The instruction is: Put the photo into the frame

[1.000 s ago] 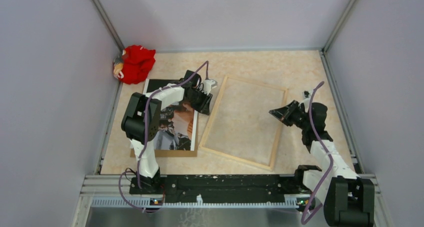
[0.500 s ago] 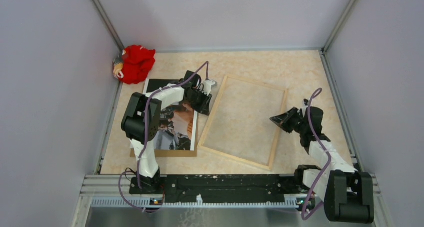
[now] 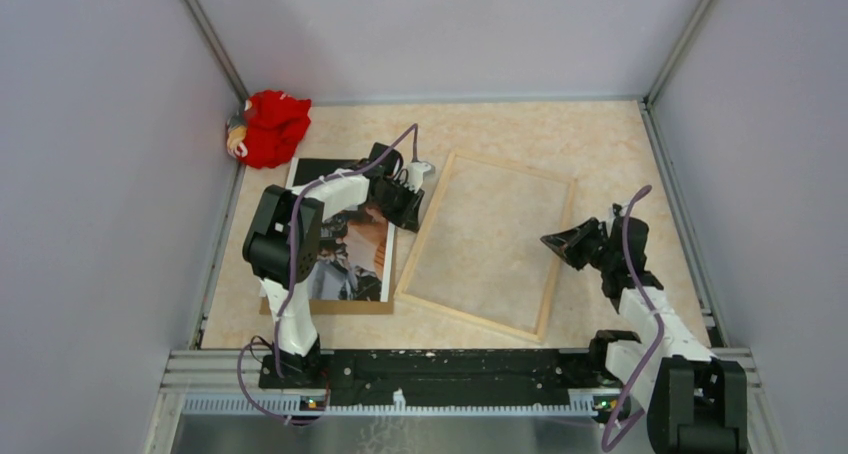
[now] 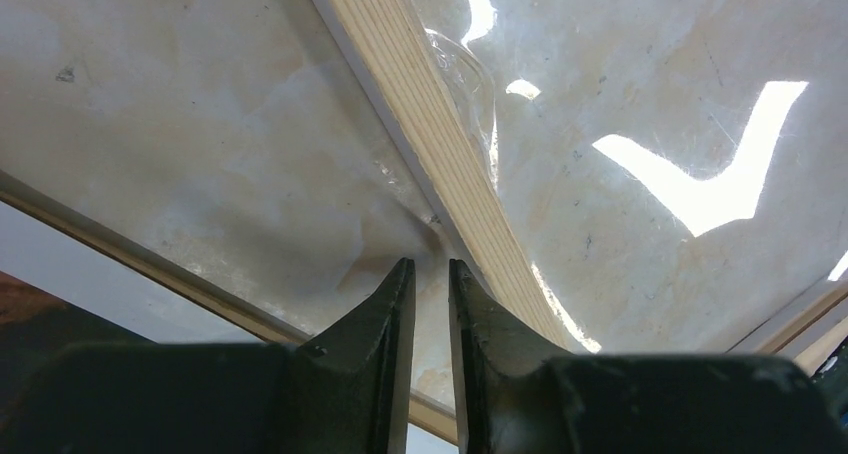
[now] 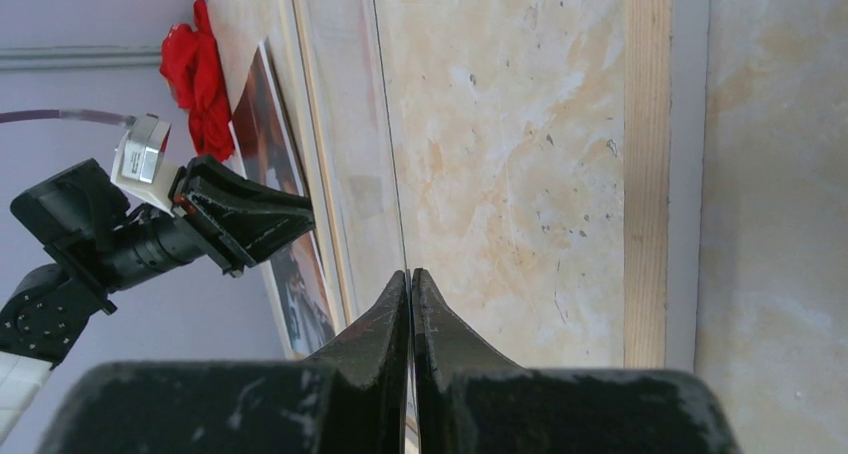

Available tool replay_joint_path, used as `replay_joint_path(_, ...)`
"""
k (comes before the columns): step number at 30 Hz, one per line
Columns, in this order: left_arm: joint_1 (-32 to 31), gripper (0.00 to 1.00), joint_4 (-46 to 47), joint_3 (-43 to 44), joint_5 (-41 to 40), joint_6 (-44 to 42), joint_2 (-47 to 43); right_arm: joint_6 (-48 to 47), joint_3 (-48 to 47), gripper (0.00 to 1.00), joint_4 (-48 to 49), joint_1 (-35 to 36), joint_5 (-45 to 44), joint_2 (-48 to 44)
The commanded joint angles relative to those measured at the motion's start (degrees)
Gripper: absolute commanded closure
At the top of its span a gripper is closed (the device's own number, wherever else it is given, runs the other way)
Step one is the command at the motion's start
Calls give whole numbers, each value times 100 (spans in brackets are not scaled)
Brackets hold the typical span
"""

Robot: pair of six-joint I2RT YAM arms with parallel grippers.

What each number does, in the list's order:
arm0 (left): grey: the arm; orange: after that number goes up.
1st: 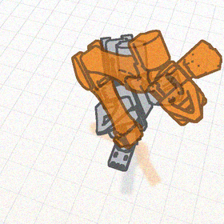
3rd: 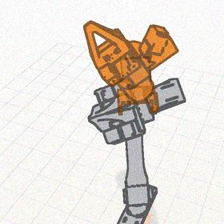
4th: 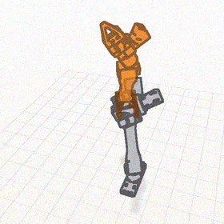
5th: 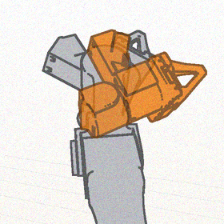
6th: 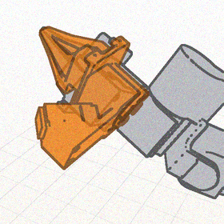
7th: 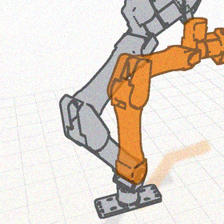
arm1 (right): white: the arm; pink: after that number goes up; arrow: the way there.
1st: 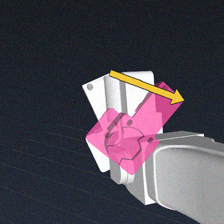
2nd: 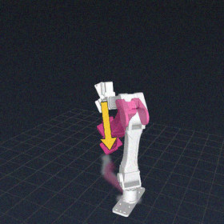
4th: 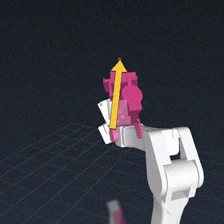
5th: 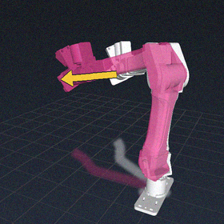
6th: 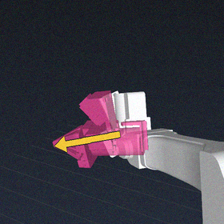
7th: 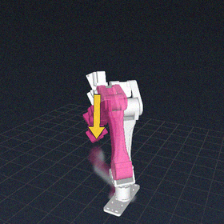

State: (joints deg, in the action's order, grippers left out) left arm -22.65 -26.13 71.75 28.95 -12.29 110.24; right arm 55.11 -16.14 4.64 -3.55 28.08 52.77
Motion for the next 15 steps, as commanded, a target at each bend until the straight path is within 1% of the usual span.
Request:
replay_joint_path(1,-35,75,144,-56,124,-1,24,349,-214,100,-114,-33,169,-103)
replay_joint_path(3,-37,76,152,-60,124,7,25,546,-251,100,-10,-32,293,-84)
replay_joint_path(8,-55,79,153,-47,143,14,32,1195,-275,100,679,13,546,-93)
replay_joint_path(15,-72,82,165,-65,149,28,38,1469,-585,100,934,443,360,-118)
